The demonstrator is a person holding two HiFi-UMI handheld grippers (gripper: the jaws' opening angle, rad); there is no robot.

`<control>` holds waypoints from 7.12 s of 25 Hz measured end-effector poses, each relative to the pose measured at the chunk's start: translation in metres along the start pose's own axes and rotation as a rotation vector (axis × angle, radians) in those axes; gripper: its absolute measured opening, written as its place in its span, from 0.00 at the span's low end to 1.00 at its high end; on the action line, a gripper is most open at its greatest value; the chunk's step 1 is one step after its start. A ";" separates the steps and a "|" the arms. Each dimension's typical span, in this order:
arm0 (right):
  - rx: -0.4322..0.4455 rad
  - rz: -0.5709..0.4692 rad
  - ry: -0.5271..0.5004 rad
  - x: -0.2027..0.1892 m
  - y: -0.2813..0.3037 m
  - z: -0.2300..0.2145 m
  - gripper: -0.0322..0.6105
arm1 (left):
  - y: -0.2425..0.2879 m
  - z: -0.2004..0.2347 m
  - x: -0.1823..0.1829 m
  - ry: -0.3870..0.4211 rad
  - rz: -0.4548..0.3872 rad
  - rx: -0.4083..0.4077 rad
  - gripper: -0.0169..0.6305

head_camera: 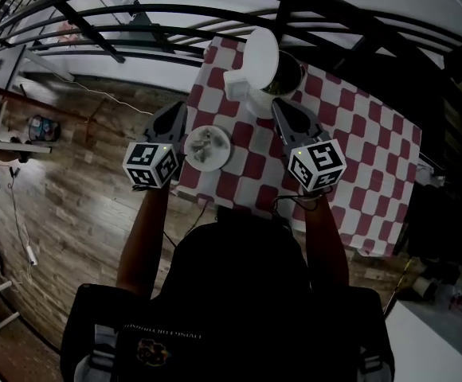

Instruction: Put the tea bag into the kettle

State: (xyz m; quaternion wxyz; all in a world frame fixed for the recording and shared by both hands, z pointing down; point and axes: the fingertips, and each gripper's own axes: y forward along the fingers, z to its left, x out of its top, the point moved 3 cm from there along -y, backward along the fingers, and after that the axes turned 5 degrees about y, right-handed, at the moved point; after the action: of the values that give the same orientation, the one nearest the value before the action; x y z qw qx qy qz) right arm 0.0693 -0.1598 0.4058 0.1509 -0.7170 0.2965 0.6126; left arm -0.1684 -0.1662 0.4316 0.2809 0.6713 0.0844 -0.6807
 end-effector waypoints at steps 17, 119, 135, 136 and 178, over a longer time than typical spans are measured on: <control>0.129 0.114 0.008 -0.043 0.029 0.068 0.07 | -0.066 -0.001 -0.074 -0.065 0.110 0.053 0.03; 0.304 0.568 0.133 -0.222 0.045 0.127 0.19 | -0.037 -0.034 -0.206 0.044 0.593 0.038 0.03; 0.170 0.517 0.166 -0.212 0.020 0.089 0.19 | -0.004 -0.072 -0.178 0.137 0.541 -0.096 0.03; 0.156 0.513 0.170 -0.211 0.017 0.084 0.19 | -0.001 -0.076 -0.176 0.150 0.537 -0.110 0.03; -0.212 0.125 0.190 -0.081 -0.073 -0.047 0.19 | 0.063 -0.194 0.025 0.238 0.023 -0.322 0.03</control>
State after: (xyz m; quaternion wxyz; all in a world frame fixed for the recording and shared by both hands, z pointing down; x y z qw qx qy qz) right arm 0.1450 -0.1111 0.4832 0.0072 -0.7640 0.2870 0.5779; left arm 0.0322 -0.1297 0.4073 0.3807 0.6941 0.2171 -0.5711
